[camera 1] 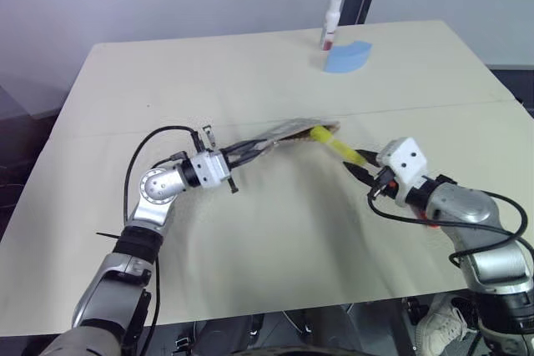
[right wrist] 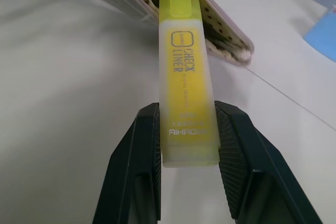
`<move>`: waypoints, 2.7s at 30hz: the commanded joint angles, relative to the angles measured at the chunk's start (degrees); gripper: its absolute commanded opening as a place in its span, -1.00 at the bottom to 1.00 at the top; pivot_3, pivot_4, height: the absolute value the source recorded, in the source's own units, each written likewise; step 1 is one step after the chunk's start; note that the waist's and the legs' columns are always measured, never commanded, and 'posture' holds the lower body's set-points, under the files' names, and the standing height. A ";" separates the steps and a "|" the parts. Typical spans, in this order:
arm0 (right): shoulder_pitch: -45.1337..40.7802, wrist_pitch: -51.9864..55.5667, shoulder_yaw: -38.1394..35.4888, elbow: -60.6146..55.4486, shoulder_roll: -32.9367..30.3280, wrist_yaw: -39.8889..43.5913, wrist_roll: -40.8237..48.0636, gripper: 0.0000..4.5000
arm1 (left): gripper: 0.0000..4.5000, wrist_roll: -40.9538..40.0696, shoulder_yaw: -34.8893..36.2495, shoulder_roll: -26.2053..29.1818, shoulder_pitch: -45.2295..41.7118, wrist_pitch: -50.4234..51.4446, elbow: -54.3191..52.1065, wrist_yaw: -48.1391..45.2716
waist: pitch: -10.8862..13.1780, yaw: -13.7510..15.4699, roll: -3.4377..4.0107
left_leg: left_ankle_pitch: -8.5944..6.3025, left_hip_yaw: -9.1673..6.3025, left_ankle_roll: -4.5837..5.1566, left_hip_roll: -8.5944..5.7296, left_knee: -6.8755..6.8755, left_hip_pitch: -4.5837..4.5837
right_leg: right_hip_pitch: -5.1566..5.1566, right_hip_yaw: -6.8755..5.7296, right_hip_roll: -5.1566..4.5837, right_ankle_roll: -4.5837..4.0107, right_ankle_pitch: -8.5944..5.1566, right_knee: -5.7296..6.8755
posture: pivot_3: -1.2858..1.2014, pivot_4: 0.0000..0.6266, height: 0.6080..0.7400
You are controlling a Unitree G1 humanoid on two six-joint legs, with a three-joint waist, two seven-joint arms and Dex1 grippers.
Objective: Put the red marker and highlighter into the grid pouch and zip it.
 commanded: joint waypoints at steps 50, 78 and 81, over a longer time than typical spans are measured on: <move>24.74 19.51 -26.55 -8.41 8.73 -13.61 7.61 0.98 | -1.00 -7.34 -1.42 -2.40 -2.71 -7.00 5.06 -11.68 | 0.01 0.04 -0.09 | -0.20 -0.08 0.19 0.04 0.09 0.10 | 0.07 0.07 0.14 -0.02 0.01 0.10 | 0.03 -0.52 0.98; 25.11 -10.03 -19.63 -11.08 -4.37 8.22 4.65 -0.87 | -1.00 -7.30 -1.85 -2.11 -2.75 -7.54 3.69 -11.87 | 0.02 0.05 -0.13 | -0.25 -0.10 0.26 0.07 0.32 0.08 | 0.21 0.02 0.17 0.00 0.01 0.03 | 0.03 -0.52 0.98; 23.62 -12.80 -16.57 -7.55 -7.13 8.86 -0.16 -0.87 | -1.00 -7.64 -2.10 -2.44 -2.80 -7.42 3.02 -12.42 | 0.02 0.00 -0.13 | -0.25 -0.09 0.26 0.07 0.35 0.08 | 0.21 0.02 0.17 0.00 0.01 0.06 | 0.03 -0.52 0.98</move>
